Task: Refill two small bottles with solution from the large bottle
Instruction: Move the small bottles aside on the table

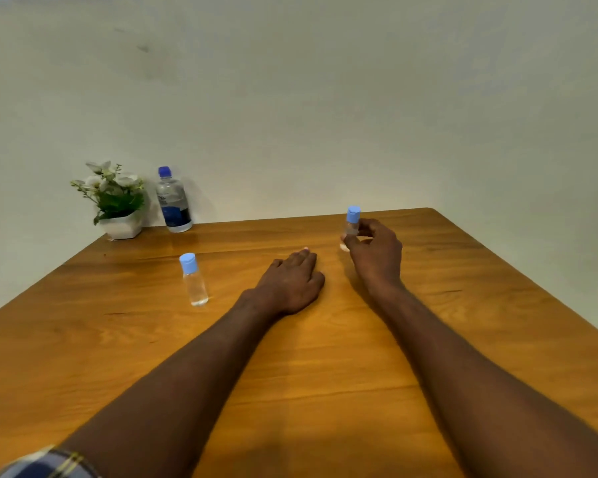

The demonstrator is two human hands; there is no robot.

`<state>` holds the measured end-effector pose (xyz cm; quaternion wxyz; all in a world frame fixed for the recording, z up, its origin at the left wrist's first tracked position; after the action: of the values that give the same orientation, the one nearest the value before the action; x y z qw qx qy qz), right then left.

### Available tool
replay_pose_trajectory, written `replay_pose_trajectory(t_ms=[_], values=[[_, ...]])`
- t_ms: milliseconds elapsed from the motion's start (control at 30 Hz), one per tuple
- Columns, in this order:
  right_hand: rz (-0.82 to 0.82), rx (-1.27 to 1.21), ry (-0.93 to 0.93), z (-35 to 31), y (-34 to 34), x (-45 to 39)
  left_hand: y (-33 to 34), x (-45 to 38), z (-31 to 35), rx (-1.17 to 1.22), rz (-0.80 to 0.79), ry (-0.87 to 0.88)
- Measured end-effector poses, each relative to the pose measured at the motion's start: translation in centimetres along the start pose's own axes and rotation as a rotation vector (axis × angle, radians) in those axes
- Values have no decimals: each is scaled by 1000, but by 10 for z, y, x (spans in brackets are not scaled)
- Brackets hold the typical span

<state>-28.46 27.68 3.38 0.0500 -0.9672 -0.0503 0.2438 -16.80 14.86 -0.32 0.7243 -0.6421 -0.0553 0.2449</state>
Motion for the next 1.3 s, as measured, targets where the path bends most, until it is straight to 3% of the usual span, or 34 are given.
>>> replay_pose_trajectory(t_ms=[167, 567, 1233, 1300], values=[[89, 118, 8, 36, -4, -63, 19, -60, 26, 5, -38, 7], [63, 346, 11, 107, 34, -192, 59, -197, 36, -8, -37, 50], [50, 449, 96, 129, 41, -222, 69, -225, 30, 5, -29, 55], [113, 416, 83, 120, 37, -217, 70, -225, 29, 6, -31, 53]])
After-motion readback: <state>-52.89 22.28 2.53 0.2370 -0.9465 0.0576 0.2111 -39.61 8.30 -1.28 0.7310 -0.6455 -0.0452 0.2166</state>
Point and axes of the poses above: each hand's wrist, its own x-axis away from the middle knuckle, its own y-axis out of the palm, z = x × y, the point moved 8 cm from there along -x, towards the middle knuckle, and after that the axes turned 10 degrees about z, right-handed, at the moved point
